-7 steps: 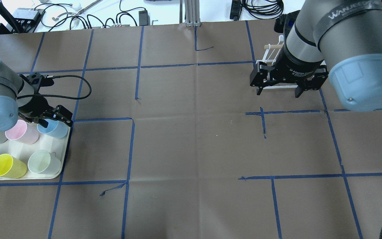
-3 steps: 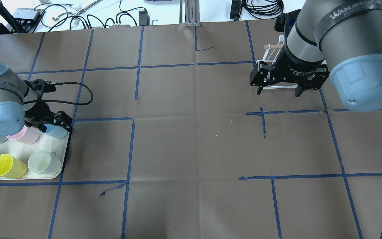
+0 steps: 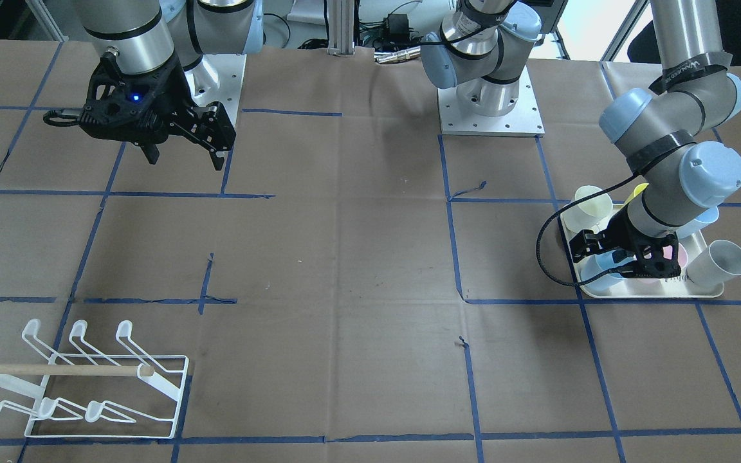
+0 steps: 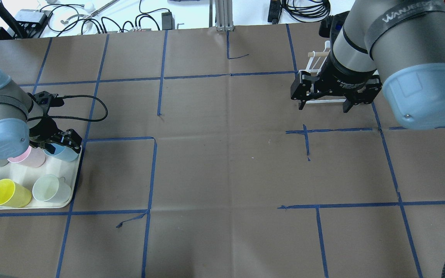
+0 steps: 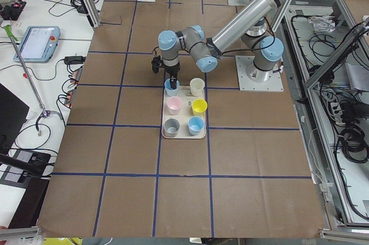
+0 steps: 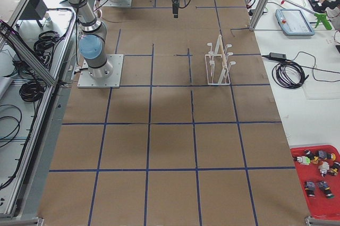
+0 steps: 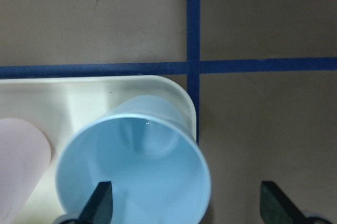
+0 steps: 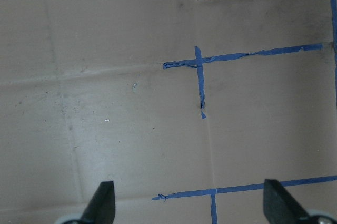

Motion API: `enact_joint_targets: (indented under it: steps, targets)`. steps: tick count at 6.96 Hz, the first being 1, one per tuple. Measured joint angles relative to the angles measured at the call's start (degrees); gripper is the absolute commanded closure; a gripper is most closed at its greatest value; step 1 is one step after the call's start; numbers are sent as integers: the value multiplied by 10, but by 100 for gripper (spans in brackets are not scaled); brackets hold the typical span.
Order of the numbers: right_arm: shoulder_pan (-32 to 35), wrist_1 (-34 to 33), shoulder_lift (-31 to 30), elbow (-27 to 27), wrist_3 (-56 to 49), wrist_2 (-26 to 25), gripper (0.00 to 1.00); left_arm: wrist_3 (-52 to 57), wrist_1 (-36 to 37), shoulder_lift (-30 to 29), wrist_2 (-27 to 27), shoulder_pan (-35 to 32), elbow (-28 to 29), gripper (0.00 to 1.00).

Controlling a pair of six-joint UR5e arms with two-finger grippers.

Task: Transfer IKEA cup to right arm and place on rack

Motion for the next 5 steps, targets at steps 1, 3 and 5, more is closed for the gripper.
enact_joint_targets:
  steps: [1, 3, 5]
  targets:
    - [0, -1, 1, 0, 0, 0, 0, -2, 1, -2, -2, 0, 2, 88]
    - [-1, -6, 1, 0, -1, 0, 0, -5, -4, -4, -4, -1, 4, 100]
    - [-1, -8, 1, 2, 0, 0, 0, -6, -7, 1, -20, -2, 8, 100]
